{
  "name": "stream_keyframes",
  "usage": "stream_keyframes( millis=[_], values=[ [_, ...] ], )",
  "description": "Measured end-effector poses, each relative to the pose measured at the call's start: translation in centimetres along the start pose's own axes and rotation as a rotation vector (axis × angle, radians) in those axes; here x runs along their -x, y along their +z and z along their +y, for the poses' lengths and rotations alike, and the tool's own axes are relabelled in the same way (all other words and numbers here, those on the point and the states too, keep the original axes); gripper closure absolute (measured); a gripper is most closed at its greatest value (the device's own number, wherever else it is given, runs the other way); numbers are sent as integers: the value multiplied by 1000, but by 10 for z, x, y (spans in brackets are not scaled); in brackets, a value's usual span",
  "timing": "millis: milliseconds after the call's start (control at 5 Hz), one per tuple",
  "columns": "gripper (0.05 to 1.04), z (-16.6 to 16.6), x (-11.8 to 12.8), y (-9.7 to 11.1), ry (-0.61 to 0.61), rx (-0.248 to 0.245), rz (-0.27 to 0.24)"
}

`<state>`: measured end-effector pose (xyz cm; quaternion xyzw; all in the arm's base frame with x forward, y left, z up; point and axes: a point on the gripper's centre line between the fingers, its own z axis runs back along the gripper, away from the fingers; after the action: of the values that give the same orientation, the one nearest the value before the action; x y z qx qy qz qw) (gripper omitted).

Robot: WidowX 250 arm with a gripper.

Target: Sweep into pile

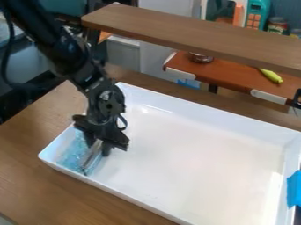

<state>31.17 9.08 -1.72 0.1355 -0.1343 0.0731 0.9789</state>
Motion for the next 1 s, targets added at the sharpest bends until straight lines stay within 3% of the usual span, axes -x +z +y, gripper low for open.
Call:
stream_keyframes(
  millis=[200,600,1000],
  values=[
    [700,-4,10,10,10,74,69],
    [700,-51,-14,49,195,181,36],
    [700,-122,-32,84,202,227,-16]
  ],
)
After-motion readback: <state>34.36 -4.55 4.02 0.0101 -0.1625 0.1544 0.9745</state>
